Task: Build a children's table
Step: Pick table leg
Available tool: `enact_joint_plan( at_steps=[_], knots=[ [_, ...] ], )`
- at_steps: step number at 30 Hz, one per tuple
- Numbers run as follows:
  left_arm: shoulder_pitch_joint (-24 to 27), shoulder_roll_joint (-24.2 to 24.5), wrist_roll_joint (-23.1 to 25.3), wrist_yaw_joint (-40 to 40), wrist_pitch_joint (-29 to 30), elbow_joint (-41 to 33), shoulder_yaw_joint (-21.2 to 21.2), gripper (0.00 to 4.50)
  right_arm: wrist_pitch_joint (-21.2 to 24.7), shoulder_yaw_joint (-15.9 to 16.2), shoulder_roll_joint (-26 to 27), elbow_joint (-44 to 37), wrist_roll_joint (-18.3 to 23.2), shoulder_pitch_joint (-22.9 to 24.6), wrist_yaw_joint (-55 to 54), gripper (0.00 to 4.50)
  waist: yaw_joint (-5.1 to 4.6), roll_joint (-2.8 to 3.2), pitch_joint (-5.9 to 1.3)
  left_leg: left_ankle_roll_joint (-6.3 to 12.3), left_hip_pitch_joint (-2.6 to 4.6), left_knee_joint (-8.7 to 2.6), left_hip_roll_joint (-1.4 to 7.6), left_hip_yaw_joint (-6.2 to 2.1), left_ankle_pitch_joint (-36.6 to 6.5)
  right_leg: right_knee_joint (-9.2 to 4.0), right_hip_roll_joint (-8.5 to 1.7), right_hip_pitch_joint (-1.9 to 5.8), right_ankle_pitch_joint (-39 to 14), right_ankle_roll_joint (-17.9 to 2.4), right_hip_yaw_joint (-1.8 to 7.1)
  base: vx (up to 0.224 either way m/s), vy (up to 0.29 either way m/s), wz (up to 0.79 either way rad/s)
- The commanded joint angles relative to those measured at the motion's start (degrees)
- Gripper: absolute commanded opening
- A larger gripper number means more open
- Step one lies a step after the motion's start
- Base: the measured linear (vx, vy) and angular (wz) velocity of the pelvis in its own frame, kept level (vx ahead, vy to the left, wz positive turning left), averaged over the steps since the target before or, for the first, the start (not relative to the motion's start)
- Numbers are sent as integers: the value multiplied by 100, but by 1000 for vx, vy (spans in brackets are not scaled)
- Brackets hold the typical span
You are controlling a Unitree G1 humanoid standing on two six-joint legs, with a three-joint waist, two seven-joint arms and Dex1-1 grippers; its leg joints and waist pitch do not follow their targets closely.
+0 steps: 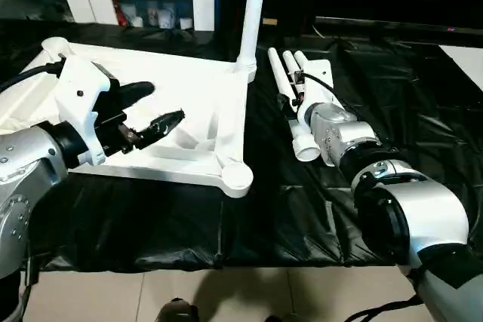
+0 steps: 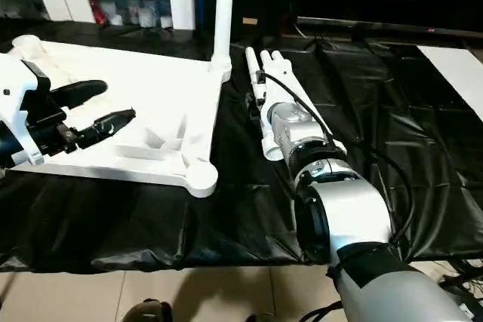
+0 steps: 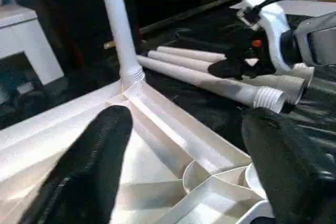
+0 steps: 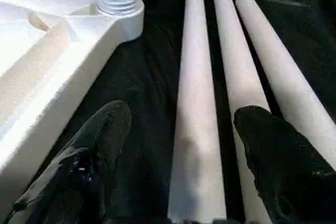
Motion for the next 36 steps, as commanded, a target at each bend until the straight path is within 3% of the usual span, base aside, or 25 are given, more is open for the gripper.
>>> enact_joint_plan(
  at_steps=[1,3,4,6,12,13,29,36],
  knots=[
    [112,67,-50,36,153,-194,48,383,161,-30,-135,64,-56,-105,-109,360,0,75,-377,-293,154,-411,162,-97,-1382,-315,-295,216,-747,-934,213,0,0,0],
    [243,132,-113,54,288,-329,104,383,273,-18,-161,86,-85,-71,-92,360,1,37,-355,-274,155,-412,158,-87,-1354,-320,-290,208,-769,-927,216,0,0,0],
    [283,155,-154,64,343,-380,137,383,329,-8,-166,94,-98,-59,-62,360,0,52,-350,-291,158,-415,158,-91,-1387,-322,-289,205,-808,-921,214,0,0,0],
    [385,224,-258,75,472,-507,215,383,469,-1,-174,113,-125,-27,51,360,-5,4,-326,-309,157,-425,162,-91,-1450,-329,-285,198,-880,-913,216,0,0,0],
    [505,319,-320,141,608,-658,322,383,841,-69,-204,149,-86,11,399,360,-6,-31,-292,-390,173,-438,170,-97,-1528,-333,-295,192,-921,-875,223,0,0,0],
    [518,328,-339,149,633,-677,343,383,902,-87,-212,153,-60,6,490,360,-2,-69,-290,-372,176,-435,168,-91,-1529,-341,-296,195,-958,-869,226,0,0,0],
    [771,647,-845,-68,1016,-937,384,383,1506,-188,-393,167,-104,72,703,360,9,-87,-271,-461,170,-435,162,-92,-1455,-332,-301,197,-938,-877,227,0,0,0],
    [896,857,-1221,-304,1216,-1074,403,383,2134,-226,-474,192,-92,111,1152,360,15,-88,-275,-504,184,-440,168,-92,-1467,-330,-298,192,-959,-875,229,0,0,0]
  ],
)
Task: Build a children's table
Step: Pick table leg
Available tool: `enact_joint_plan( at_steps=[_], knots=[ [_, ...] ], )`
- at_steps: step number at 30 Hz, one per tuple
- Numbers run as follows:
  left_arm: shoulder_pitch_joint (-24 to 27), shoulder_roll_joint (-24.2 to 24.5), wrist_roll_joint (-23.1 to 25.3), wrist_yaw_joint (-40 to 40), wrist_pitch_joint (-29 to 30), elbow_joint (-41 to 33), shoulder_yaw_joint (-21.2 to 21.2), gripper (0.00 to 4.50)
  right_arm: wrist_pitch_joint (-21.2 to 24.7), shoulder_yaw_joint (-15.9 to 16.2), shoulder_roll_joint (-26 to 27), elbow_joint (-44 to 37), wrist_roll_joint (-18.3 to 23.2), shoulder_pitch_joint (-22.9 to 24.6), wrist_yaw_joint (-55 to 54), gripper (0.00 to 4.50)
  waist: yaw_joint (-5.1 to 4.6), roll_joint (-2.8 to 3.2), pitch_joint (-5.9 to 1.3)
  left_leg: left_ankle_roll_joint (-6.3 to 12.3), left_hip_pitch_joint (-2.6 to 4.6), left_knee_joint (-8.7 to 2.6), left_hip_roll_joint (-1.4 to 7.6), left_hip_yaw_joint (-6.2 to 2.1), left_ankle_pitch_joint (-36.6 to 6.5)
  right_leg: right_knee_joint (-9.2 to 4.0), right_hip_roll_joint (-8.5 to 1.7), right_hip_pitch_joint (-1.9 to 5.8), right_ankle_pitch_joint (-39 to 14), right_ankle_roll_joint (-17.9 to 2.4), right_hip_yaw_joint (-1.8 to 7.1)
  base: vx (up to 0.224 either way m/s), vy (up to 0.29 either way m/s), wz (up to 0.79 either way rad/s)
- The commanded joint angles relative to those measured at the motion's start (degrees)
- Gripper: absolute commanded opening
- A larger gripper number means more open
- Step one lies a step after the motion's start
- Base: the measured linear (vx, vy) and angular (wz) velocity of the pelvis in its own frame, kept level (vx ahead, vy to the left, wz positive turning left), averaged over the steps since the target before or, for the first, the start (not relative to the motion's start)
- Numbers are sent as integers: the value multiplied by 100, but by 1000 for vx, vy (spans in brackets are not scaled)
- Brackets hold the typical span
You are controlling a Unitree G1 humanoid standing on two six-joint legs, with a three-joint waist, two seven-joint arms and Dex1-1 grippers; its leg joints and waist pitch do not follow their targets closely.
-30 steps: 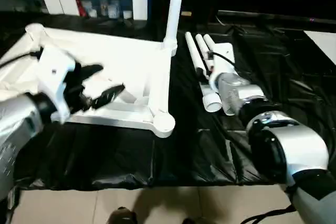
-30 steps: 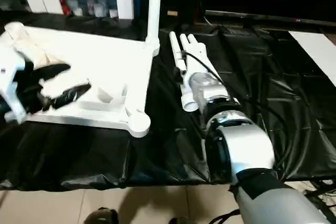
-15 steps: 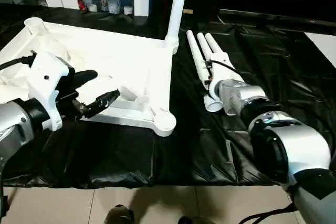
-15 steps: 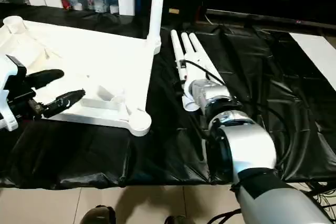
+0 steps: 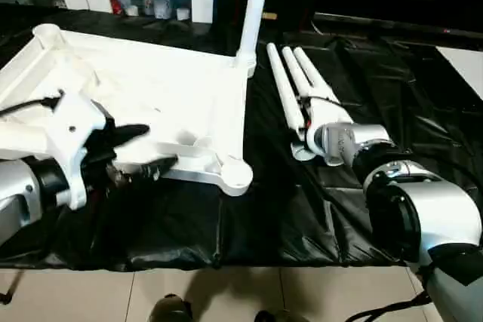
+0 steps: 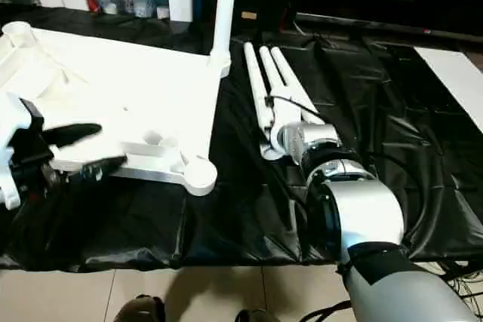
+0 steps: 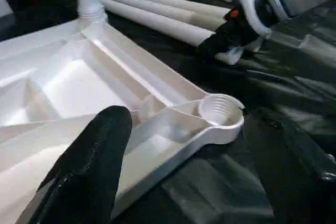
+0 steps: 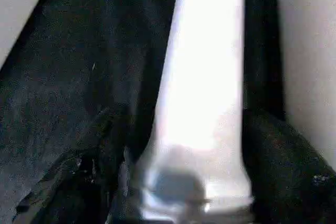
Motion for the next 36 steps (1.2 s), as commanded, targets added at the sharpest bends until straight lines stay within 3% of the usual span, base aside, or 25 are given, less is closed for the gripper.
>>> enact_joint_plan(
  at_steps=[1,6,11,19,20,21,22,23,24,25,26,27,29,32,33,34,35,36],
  knots=[
    [9,60,-111,-60,88,-144,21,383,143,-40,-137,22,7,44,58,360,9,126,-374,-517,189,-444,169,-95,-1493,-334,-305,201,-993,-878,227,0,0,0],
    [22,117,-249,-79,128,-199,-17,389,274,-2,-194,28,-78,127,157,305,12,107,-388,-552,181,-436,169,-92,-1409,-326,-311,217,-916,-869,228,0,0,0],
    [38,172,-273,-37,92,-174,-13,389,331,-1,-214,6,-106,168,215,280,16,103,-402,-553,181,-429,168,-92,-1323,-314,-309,226,-838,-869,224,0,0,0],
    [-19,162,-242,17,-37,-34,-113,389,293,-200,-188,-24,69,178,245,273,22,94,-447,-617,199,-421,171,-92,-1374,-309,-313,238,-820,-884,217,0,0,0],
    [-47,139,-229,30,-70,4,-141,389,263,-245,-183,-33,113,163,225,273,27,77,-492,-615,211,-406,174,-89,-1317,-293,-320,255,-777,-900,212,0,0,0],
    [-56,127,-223,37,-84,18,-151,389,249,-269,-181,-36,135,158,209,273,27,80,-489,-613,205,-404,172,-86,-1295,-294,-316,253,-748,-904,214,0,0,0],
    [-139,8,-163,119,-206,167,-251,389,68,-452,-161,-69,301,122,70,273,31,105,-550,-624,225,-381,176,-80,-1200,-267,-321,266,-622,-928,208,0,0,0],
    [-139,8,-163,119,-206,167,-251,389,68,-452,-161,-69,301,122,70,273,24,99,-545,-628,219,-381,170,-73,-1190,-269,-310,257,-566,-936,207,0,0,0],
    [-223,-138,46,316,-427,340,-409,389,-241,-666,-130,-128,516,46,53,273,23,113,-555,-647,210,-373,167,-75,-1182,-252,-300,264,-493,-958,204,0,0,0],
    [-223,-138,46,316,-427,340,-409,417,-241,-666,-130,-128,516,46,53,273,23,92,-547,-647,207,-372,173,-72,-1283,-267,-310,256,-559,-933,212,0,0,0],
    [-298,-250,190,489,-530,475,-488,423,-346,-777,-114,-155,629,5,37,273,18,138,-547,-673,212,-376,173,-79,-1407,-276,-307,249,-654,-912,211,0,0,0],
    [-396,-371,355,679,-659,648,-587,423,-462,-863,-91,-186,698,-30,50,273,12,121,-544,-678,201,-372,172,-85,-1457,-275,-311,254,-717,-911,213,0,0,0],
    [-597,-606,568,951,-826,940,-777,429,-631,-965,-61,-240,784,-77,24,272,-6,220,-541,-725,241,-369,170,-94,-1785,-313,-300,211,-995,-857,214,0,0,0],
    [-770,-825,669,1133,-901,1123,-945,450,-782,-1044,-45,-297,865,-110,-31,272,-5,199,-545,-732,227,-366,175,-126,-1971,-316,-325,225,-1277,-881,202,0,0,0],
    [-855,-948,754,1214,-1015,1255,-1078,450,-838,-1118,-27,-330,951,-116,-6,272,4,344,-544,-772,237,-359,172,-145,-2024,-297,-329,211,-1258,-887,203,0,0,0],
    [-855,-948,754,1214,-1015,1255,-1078,450,-838,-1118,-27,-330,951,-116,-6,272,-21,267,-534,-752,244,-359,172,-136,-2145,-334,-304,196,-1304,-889,193,0,0,0],
    [-933,-1061,812,1292,-1072,1362,-1183,450,-897,-1159,-18,-370,1002,-111,-17,270,-15,249,-552,-738,237,-357,169,-143,-2120,-322,-308,223,-1298,-901,187,0,0,0],
    [-946,-1081,822,1306,-1082,1380,-1201,450,-908,-1166,-16,-376,1011,-110,-18,270,-19,270,-559,-701,222,-352,164,-135,-2017,-315,-305,229,-1199,-923,195,0,0,0]
  ],
)
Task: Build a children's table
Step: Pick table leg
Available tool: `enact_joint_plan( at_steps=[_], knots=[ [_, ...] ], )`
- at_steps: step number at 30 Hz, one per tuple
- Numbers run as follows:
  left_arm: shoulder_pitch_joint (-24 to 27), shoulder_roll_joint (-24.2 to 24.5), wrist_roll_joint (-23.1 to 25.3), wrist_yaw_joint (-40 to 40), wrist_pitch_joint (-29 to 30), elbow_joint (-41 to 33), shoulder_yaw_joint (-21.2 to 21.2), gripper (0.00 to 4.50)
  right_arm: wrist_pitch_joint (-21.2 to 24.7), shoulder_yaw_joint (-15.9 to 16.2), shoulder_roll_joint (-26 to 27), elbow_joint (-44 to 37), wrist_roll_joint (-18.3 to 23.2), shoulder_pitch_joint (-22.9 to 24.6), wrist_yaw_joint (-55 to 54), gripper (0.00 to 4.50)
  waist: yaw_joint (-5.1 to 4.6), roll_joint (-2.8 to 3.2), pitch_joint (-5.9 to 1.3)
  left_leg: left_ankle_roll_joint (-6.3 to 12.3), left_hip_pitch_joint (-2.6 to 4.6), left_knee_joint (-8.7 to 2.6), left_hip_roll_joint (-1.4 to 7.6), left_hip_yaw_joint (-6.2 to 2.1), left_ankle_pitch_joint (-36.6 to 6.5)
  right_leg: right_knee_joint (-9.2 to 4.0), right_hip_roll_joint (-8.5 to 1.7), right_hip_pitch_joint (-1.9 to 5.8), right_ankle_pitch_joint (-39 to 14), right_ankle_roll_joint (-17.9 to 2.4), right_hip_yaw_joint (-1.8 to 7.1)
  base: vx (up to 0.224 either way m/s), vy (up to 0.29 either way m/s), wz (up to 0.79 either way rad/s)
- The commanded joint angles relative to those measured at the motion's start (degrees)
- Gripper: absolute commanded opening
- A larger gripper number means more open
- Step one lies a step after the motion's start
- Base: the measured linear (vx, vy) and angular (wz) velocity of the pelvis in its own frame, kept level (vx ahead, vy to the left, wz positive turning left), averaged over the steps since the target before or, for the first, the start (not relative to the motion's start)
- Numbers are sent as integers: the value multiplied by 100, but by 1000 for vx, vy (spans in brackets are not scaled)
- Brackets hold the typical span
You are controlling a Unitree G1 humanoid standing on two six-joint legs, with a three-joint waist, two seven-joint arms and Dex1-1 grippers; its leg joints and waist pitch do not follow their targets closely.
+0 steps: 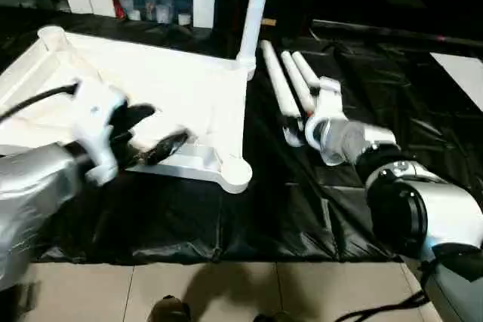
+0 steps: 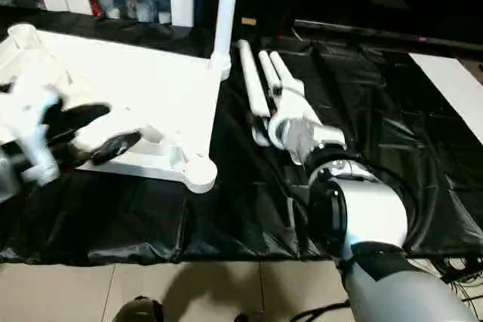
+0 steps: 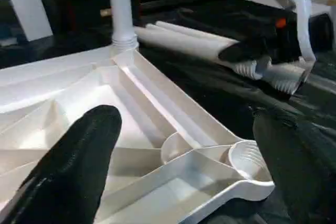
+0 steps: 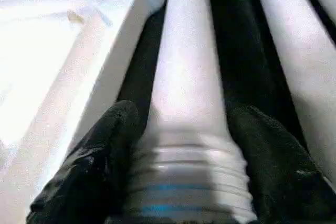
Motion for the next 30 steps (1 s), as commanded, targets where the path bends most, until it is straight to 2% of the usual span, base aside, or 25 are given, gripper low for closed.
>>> enact_joint_plan(
  at_steps=[1,2,3,4,5,6,7,9,10,11,15,18,19,20,21,22,23,25,26,27,28,29,30],
  knots=[
    [-314,-356,264,288,-255,448,-395,450,-151,-190,-24,-246,246,2,-5,268,-12,346,-517,-663,224,-407,147,-102,-2056,-419,-284,180,-1130,-942,202,0,0,0],
    [-392,-447,346,345,-337,577,-493,450,-162,-212,-22,-280,288,42,21,262,3,294,-524,-604,222,-400,143,-101,-2067,-426,-284,197,-1141,-960,201,0,0,0],
    [-460,-521,447,373,-463,725,-590,450,-178,-220,-18,-304,314,90,76,262,13,356,-541,-605,208,-396,148,-116,-1994,-393,-302,218,-1069,-979,204,0,0,0],
    [-460,-521,447,373,-463,725,-590,450,-178,-220,-18,-304,314,90,76,261,2,315,-548,-552,154,-403,147,-119,-1828,-388,-310,262,-992,-996,197,0,0,0],
    [-572,-663,525,445,-586,940,-639,450,-171,-284,-20,-361,383,179,89,260,3,409,-559,-532,168,-379,144,-114,-1715,-376,-315,245,-897,-1044,200,0,0,0],
    [-572,-663,525,445,-586,940,-639,450,-171,-284,-20,-361,383,179,89,260,-25,381,-553,-507,154,-386,139,-102,-1673,-396,-302,258,-833,-1053,200,0,0,0],
    [-735,-851,603,572,-679,1176,-731,450,-72,-290,-21,-569,455,414,137,259,-10,451,-565,-513,156,-368,133,-114,-1607,-367,-295,269,-723,-1082,193,0,0,0],
    [-773,-907,627,596,-712,1241,-777,450,-17,-258,-12,-652,448,524,126,259,-17,407,-591,-442,167,-358,131,-102,-1475,-379,-282,290,-544,-1107,188,0,0,0],
    [-778,-934,669,563,-790,1299,-886,450,31,-106,12,-763,329,707,146,258,-24,444,-591,-388,142,-351,126,-102,-1373,-368,-289,301,-448,-1178,188,0,0,0],
    [-772,-940,691,541,-820,1313,-942,450,56,-29,23,-818,266,800,152,258,-18,430,-596,-346,138,-347,127,-95,-1324,-379,-294,303,-478,-1201,184,0,0,0],
    [-682,-946,822,402,-955,1328,-1205,450,318,317,63,-1201,21,1343,143,257,-22,480,-589,-366,152,-352,133,-96,-1430,-413,-296,290,-786,-1196,184,0,0,0],
    [-632,-925,891,352,-1076,1351,-1288,450,543,560,83,-1554,-91,1626,266,257,-33,468,-568,-389,165,-381,141,-109,-1639,-451,-298,283,-1151,-1086,184,0,0,0],
    [-605,-881,967,327,-1146,1372,-1342,450,771,724,109,-2029,-115,1880,303,257,-40,454,-566,-409,181,-383,140,-107,-1739,-477,-302,271,-1345,-1044,186,0,0,0],
    [-597,-869,979,323,-1154,1365,-1352,450,828,756,113,-2138,-115,1931,312,257,-36,462,-560,-414,180,-390,143,-115,-1755,-486,-304,265,-1444,-958,194,0,0,0],
    [-556,-810,1034,302,-1191,1334,-1399,450,1100,915,130,-2672,-115,2183,349,257,-54,393,-546,-394,172,-407,139,-113,-1772,-510,-292,272,-1539,-918,192,0,0,0],
    [-491,-738,1076,284,-1233,1269,-1439,450,1440,1179,129,-3424,-177,2532,347,257,-32,388,-533,-390,182,-420,137,-116,-1764,-535,-292,267,-1723,-789,197,0,0,0],
    [-449,-713,1072,279,-1230,1206,-1433,450,1563,1388,103,-3814,-254,2710,398,257,-33,388,-546,-404,189,-431,151,-126,-1750,-522,-300,253,-1774,-716,206,0,0,0],
    [-413,-685,1062,254,-1223,1145,-1430,450,1676,1565,79,-4162,-336,2864,403,257,-30,399,-540,-450,213,-442,146,-129,-1855,-549,-304,232,-2000,-667,207,0,0,0],
    [-295,-555,1043,114,-1199,945,-1462,450,1970,1825,35,-4811,-432,3103,377,257,-23,364,-533,-472,212,-448,147,-136,-1913,-565,-307,228,-2181,-615,204,0,0,0],
    [-271,-525,1041,79,-1195,907,-1469,450,2045,1853,28,-4935,-442,3136,350,257,-16,381,-533,-473,216,-455,152,-140,-1925,-570,-311,224,-2213,-591,211,0,0,0],
    [-221,-461,1041,12,-1187,826,-1484,450,2220,1903,-1,-5209,-447,3199,312,313,-47,331,-521,-482,204,-466,154,-141,-1992,-585,-309,214,-2334,-553,209,0,0,0],
    [-221,-461,1041,12,-1187,826,-1484,450,2220,1903,-1,-5209,-447,3199,312,327,-34,360,-532,-493,225,-459,151,-143,-2027,-577,-314,194,-2400,-516,218,0,0,0],
    [-199,-430,1041,-19,-1182,789,-1491,450,2318,1924,-26,-5353,-450,3225,296,327,-54,358,-528,-500,223,-456,145,-143,-2059,-584,-309,187,-2436,-505,217,0,0,0]
  ],
)
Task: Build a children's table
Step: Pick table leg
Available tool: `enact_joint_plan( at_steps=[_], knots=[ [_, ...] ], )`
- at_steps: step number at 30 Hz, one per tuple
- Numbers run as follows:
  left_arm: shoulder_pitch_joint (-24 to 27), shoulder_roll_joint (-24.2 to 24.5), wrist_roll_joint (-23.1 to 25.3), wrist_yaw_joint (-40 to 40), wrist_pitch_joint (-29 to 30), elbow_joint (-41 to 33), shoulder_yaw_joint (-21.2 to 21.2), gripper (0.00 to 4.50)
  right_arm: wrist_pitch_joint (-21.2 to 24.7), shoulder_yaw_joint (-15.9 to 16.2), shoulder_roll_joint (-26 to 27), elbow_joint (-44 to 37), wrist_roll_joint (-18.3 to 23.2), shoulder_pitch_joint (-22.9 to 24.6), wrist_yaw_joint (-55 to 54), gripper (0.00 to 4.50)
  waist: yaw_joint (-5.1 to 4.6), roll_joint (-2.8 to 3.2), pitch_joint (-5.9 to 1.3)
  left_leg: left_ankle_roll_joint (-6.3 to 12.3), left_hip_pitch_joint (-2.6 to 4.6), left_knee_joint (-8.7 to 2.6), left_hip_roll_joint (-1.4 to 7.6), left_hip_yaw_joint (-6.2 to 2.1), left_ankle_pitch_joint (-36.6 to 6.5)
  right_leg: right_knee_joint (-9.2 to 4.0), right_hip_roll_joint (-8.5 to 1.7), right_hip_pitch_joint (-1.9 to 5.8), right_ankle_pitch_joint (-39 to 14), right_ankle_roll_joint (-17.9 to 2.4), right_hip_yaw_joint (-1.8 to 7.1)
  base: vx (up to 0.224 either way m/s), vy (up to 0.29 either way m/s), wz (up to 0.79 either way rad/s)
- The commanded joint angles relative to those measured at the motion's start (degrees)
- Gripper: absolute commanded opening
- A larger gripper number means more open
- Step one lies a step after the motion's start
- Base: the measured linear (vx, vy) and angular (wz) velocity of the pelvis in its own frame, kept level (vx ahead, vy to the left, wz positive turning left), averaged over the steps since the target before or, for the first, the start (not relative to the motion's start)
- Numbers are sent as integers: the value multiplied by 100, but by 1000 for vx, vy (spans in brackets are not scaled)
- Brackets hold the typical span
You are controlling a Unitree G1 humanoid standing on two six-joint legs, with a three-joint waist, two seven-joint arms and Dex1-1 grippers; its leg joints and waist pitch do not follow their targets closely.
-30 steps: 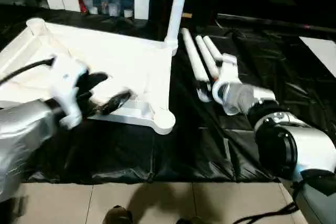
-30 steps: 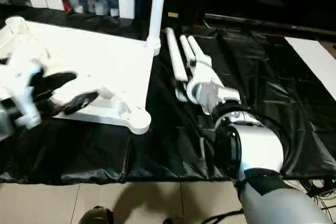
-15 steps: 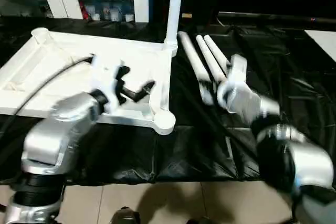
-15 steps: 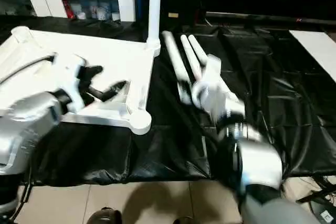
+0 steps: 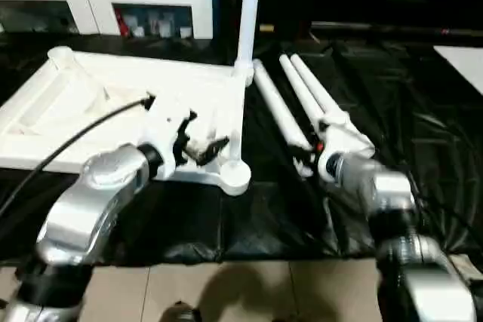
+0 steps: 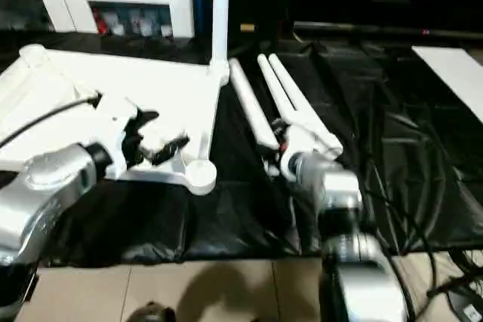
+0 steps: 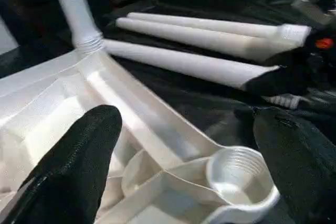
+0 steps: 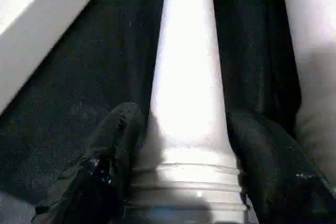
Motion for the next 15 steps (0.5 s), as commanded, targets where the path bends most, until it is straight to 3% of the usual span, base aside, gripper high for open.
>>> enact_joint_plan(
  at_steps=[1,5,10,13,15],
  knots=[
    [40,104,-30,-159,33,-194,-80,450,384,149,-131,-582,-88,58,-45,333,-5,9,-414,-492,175,-455,145,-124,-2078,-596,-317,140,-2549,-494,210,0,0,0],
    [95,260,-336,-511,196,-369,-36,450,925,374,-335,-1173,-122,-88,17,380,1,-5,-412,-494,171,-454,140,-124,-1970,-593,-319,127,-2660,-381,219,0,0,0],
    [176,468,-497,-819,375,-531,-86,450,1203,459,-386,-1242,-226,-429,-42,408,-28,-14,-418,-537,157,-451,133,-119,-1943,-581,-311,120,-2535,-390,222,0,0,0],
    [195,608,-508,-968,456,-557,-130,450,976,522,-347,-532,-351,-832,-159,445,-57,1,-432,-577,151,-444,130,-119,-1896,-546,-312,114,-2396,-471,218,0,0,0],
    [172,698,-424,-1009,415,-505,-179,450,596,541,-301,136,-395,-1047,-186,445,-81,32,-423,-623,164,-431,127,-113,-1978,-559,-317,91,-2397,-511,224,0,0,0]
  ],
)
